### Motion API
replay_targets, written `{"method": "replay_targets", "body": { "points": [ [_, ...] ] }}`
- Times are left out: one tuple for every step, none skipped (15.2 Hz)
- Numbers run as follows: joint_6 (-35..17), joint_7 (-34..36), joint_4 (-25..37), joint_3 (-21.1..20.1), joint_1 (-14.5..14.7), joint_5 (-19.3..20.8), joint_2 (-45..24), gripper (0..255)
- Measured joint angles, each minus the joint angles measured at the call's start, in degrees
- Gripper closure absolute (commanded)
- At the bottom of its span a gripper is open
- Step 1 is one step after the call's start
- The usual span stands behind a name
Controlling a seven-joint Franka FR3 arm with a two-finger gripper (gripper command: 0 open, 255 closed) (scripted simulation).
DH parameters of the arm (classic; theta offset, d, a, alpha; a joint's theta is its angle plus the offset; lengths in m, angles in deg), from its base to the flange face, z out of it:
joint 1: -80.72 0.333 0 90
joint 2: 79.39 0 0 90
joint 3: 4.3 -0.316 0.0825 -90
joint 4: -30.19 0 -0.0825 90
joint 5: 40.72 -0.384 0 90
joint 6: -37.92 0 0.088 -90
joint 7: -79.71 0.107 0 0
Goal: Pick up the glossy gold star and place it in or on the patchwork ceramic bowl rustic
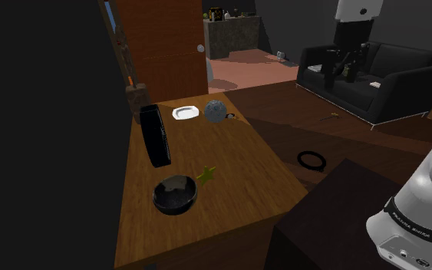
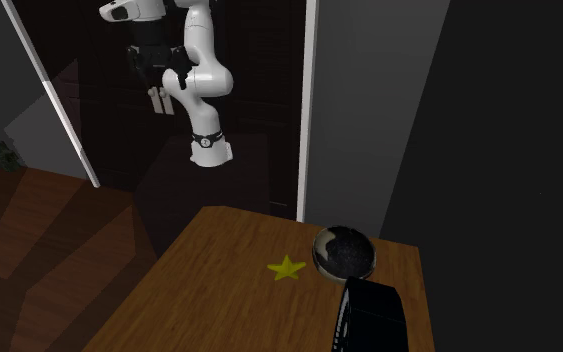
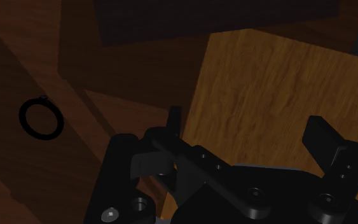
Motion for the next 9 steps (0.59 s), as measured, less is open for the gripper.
{"method": "replay_targets", "body": {
  "points": [
    [0.0, 0.0, 0.0, 0.0, 0.0, 0.0, 0.0, 0],
    [-0.49, 0.74, -0.36, -0.45, 0.1, -0.43, -0.23, 0],
    [-1.59, 1.84, -0.32, -1.07, 0.25, -1.06, -1.56, 0],
    [-2.69, 3.1, -0.12, -1.78, 0.42, -1.76, -3.04, 0],
    [-4.0, 4.58, -0.5, -2.66, 0.66, -2.59, -4.17, 0],
    [-5.44, 6.01, -0.77, -3.47, 0.85, -3.37, -5.52, 0],
    [-7.2, 7.65, -1.39, -4.5, 1.16, -4.28, -6.84, 0],
    [-8.46, 8.86, -1.59, -5.08, 1.25, -4.88, -8.06, 0],
    [-9.54, 10.37, -1.69, -5.95, 1.51, -5.66, -9.16, 0]
  ]
}}
